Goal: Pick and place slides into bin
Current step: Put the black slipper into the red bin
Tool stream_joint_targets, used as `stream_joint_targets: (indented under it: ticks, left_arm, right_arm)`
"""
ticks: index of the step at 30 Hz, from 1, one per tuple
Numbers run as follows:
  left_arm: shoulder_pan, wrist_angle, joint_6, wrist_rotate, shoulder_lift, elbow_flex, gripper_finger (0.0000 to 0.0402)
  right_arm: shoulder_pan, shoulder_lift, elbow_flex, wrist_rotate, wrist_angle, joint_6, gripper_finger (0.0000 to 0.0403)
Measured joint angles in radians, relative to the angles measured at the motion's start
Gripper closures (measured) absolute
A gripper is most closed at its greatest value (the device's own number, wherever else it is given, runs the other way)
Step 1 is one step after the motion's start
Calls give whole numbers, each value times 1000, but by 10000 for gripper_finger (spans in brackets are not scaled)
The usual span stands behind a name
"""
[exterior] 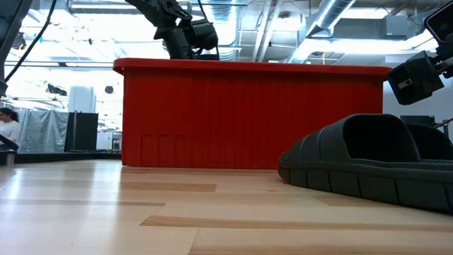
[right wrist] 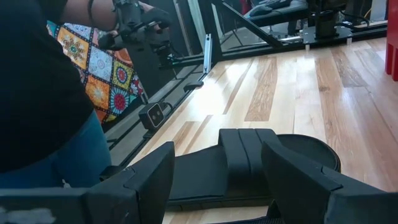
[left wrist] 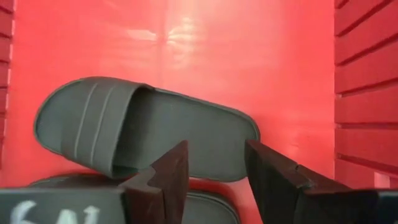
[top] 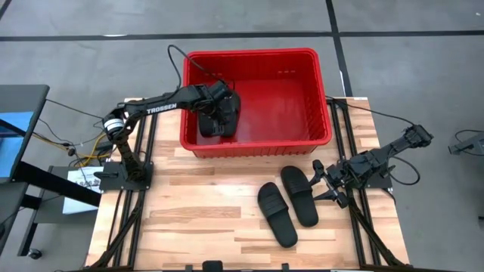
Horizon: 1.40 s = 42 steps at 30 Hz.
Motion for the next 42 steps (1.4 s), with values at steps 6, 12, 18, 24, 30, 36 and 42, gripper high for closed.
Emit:
stream_joint_targets:
  ticks: [6, 12, 18, 24, 30, 36, 42]
  left_arm:
    - [0, -1, -3, -30, 0, 0, 256]
    - [-2, -1, 4, -82, -3, 0, 256]
    - [-9, -22, -5, -87, -5, 99, 256]
    - [-28, -30, -87, -81, -5, 294, 261]
    - [-35, -27, -294, -30, -10, 539, 283]
    - [-57, -15, -414, 70, -77, 680, 297]
    - [-128, -2, -466, 32, -199, 684, 299]
  right_arm:
    - [0, 0, 0, 0, 0, 0, 170]
    - [0, 0, 0, 0, 0, 0, 170]
    - [0, 0, 0, 0, 0, 0, 170]
    - [0, 0, 0, 0, 0, 0, 170]
    - [0, 0, 0, 0, 0, 0, 170]
    - [0, 0, 0, 0, 0, 0, 170]
    - [0, 0, 0, 0, 0, 0, 170]
